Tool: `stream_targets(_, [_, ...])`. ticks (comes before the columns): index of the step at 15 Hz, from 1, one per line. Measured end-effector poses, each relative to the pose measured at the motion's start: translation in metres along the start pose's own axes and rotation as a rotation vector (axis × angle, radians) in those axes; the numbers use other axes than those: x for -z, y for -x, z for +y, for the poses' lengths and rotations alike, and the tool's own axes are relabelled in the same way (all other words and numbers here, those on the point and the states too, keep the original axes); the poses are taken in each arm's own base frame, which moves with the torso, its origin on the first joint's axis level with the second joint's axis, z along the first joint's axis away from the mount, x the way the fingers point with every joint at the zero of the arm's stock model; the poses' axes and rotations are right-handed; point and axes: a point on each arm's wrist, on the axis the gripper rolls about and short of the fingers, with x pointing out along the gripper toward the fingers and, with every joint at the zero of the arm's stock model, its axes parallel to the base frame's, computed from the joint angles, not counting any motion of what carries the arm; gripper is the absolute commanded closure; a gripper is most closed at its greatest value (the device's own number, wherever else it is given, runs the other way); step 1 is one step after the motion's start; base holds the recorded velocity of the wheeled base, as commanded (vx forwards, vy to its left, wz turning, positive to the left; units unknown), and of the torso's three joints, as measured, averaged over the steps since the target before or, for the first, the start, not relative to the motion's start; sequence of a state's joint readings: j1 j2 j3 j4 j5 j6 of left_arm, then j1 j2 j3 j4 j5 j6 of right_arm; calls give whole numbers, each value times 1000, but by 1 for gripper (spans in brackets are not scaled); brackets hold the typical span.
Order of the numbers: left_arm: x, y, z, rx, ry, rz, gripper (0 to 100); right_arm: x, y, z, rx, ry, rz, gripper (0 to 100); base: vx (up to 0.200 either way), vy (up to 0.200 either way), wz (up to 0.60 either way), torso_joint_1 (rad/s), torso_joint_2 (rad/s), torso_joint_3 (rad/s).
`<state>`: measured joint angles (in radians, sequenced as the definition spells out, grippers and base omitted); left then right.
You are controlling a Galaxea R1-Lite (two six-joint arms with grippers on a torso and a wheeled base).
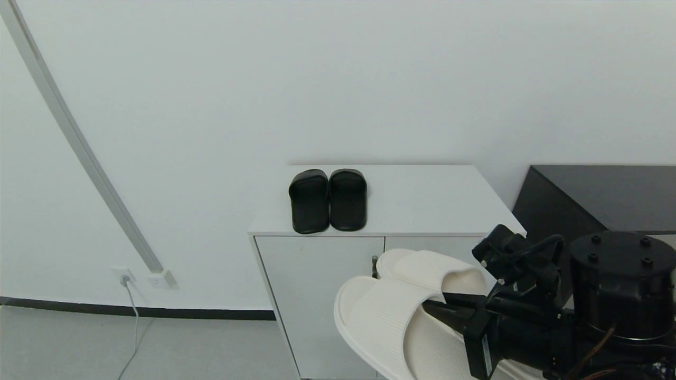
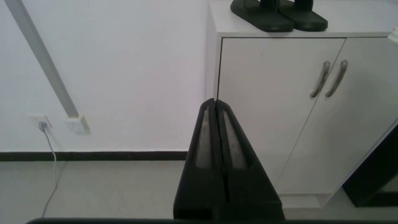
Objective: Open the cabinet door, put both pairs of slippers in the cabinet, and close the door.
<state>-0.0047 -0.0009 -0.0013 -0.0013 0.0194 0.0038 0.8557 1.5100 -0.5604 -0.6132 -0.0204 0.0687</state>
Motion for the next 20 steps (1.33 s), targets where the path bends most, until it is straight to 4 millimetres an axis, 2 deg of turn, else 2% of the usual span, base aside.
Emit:
stream_targets(10, [0, 0, 0, 1, 0, 0, 100, 4, 1, 0, -1, 1, 11, 100, 0, 0, 0, -196, 480, 275])
stream_targets(11, [0, 0, 0, 1, 0, 0, 0, 4, 1, 0, -1, 2, 11, 100, 0, 0, 0, -207, 535, 300])
stream_targets(20, [0, 0, 0, 1, 0, 0, 0, 4, 1, 0, -1, 5, 14, 100, 0, 0, 0, -176, 496, 320])
